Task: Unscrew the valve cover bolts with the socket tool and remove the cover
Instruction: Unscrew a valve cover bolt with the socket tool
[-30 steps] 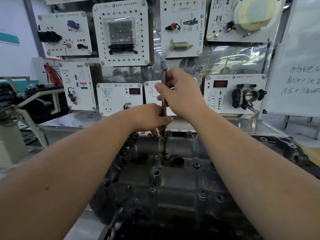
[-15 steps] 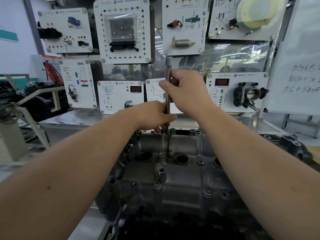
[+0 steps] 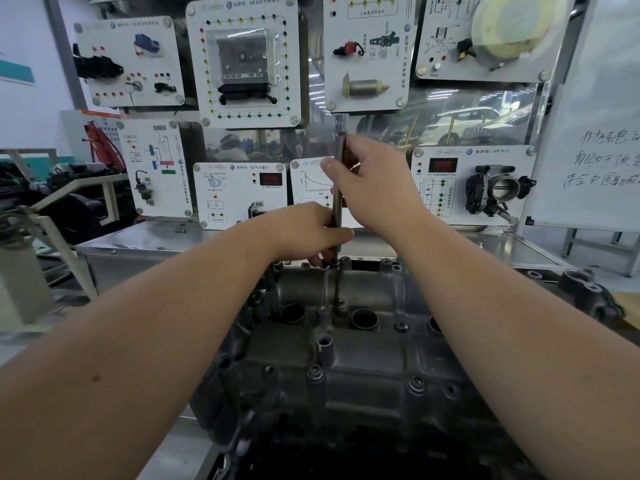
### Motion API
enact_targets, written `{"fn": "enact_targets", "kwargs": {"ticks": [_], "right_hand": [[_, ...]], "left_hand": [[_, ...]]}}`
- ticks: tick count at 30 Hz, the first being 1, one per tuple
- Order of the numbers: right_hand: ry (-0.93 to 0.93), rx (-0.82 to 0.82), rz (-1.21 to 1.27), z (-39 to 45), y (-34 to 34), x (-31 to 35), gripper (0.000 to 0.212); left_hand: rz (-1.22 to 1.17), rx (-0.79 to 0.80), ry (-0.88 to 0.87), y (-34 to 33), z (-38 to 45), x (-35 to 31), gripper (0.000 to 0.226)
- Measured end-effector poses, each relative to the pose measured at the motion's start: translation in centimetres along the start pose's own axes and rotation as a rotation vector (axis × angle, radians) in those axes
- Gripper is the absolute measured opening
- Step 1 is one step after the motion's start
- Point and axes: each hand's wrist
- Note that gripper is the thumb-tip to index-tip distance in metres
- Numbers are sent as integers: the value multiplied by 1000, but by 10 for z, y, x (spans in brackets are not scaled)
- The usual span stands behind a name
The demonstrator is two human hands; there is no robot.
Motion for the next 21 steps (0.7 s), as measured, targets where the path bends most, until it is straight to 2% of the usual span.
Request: {"fn": "enact_targets", "kwargs": {"ticks": [3,6,9,10,14,21], "right_hand": [[-43,56,82,1,3,-1,18],[-25,91,122,2,1,0,13],[-17,75,158,-1,0,3,33],[-7,66,151,-2,0,3,33],[12,53,10,-3,1,2,25],[-44,89,97,-1,2,1,18]], "left_hand": [[-133,-1,-12,0,-1,0,20],[-59,-16,-29,2,-2,2,19],[-33,-18,-36,2,-1,3,21],[-31,-22,-33,1,-1,3,22],[-44,-26,-22,1,-1,2,23],[-66,7,-12,2,-4,1,11]]}}
Point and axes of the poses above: each hand's wrist, its own z-axis towards the middle knuckle, its own y-axis out of the back of the hand, x = y × z, and after that the axes turned 10 degrees about y, right-handed
